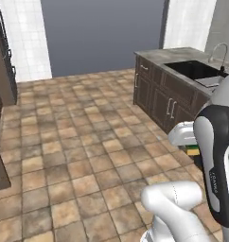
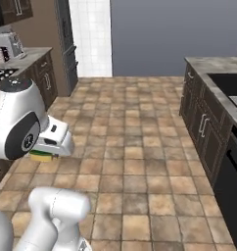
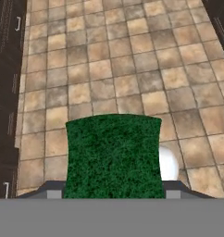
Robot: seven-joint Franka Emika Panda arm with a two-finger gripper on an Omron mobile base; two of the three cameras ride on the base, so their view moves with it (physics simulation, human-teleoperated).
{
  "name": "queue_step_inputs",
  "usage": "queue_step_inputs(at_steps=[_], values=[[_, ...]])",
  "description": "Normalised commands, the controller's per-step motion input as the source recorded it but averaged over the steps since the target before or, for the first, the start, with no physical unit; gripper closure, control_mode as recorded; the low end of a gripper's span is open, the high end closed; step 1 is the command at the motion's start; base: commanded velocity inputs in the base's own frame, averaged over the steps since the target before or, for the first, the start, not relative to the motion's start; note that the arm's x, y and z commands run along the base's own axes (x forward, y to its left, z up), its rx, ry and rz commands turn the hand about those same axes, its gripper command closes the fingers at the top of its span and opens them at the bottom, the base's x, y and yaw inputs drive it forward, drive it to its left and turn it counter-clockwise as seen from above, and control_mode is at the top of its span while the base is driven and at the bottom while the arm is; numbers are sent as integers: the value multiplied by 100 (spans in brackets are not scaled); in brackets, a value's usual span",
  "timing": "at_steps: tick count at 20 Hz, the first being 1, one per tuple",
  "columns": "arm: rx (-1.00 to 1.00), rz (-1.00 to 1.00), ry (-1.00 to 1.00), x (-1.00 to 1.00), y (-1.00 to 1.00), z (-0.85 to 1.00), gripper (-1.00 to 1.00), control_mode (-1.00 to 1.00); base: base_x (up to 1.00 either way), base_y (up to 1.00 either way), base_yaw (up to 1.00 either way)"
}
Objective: Open the cabinet. Pick the sponge and place it next to the sink. Then close the cabinet.
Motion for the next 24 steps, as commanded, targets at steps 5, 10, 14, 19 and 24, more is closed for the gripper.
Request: queue_step_inputs(at_steps=[5,10,14,19,24], values=[[0,0,0,0,0,0,100,100,97,-8,-39],[0,0,0,0,0,0,100,100,100,-18,-25],[0,0,0,0,0,0,100,100,100,-18,-20],[0,0,0,0,0,0,100,100,97,-13,-22],[0,0,0,0,0,0,100,100,95,-2,-30]])
